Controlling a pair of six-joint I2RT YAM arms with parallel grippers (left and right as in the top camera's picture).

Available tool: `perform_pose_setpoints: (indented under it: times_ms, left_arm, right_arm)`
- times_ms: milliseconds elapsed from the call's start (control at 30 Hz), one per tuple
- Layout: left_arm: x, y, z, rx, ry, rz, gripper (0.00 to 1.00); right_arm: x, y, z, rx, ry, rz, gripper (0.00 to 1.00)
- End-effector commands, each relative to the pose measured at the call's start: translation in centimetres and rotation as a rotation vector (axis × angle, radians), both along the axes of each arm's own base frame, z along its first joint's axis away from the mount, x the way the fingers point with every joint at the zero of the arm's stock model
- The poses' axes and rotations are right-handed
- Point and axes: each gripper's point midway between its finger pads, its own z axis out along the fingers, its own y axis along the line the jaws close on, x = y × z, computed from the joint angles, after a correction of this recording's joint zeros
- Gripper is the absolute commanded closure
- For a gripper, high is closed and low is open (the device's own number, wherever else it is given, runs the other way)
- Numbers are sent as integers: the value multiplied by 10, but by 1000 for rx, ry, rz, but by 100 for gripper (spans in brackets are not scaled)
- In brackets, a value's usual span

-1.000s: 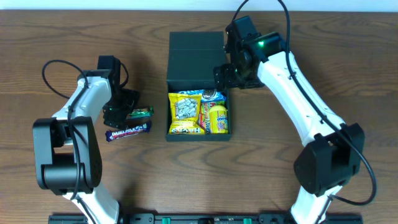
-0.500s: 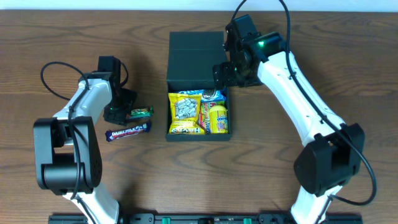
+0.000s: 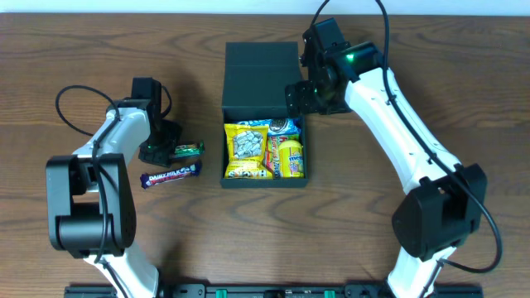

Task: Pack container
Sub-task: 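Grasp the KitKat Milo bar with the left gripper and lift it, then carry the KitKat bar right over the box and release it inside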

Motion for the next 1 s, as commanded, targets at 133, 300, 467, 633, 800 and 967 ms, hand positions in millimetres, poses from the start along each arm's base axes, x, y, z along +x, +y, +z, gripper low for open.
perform_pose_setpoints:
  times_ms: [133,300,467,633,800,967]
  left_arm:
    - [-2,-1,-13,-5,24,7,41]
    - [6,0,-12,3,-11,-36,66]
    - [17,0,-7,11,-56,-110,90]
    - [50,0,21,38,-155,-227,94]
    - [88,-7,81,73,-295,-319,94]
    - [106,-43,139,40,-404,-297,94]
  right_arm:
    - [6,-8,10,-7,-35,3,9]
    - [10,-16,10,-38,-48,4,9]
    - [21,-51,10,-99,-64,-73,8]
    - [31,-102,9,-105,-47,-192,8]
    - [31,-149,7,-106,-14,-302,8]
    - [27,-174,6,-71,19,-370,9]
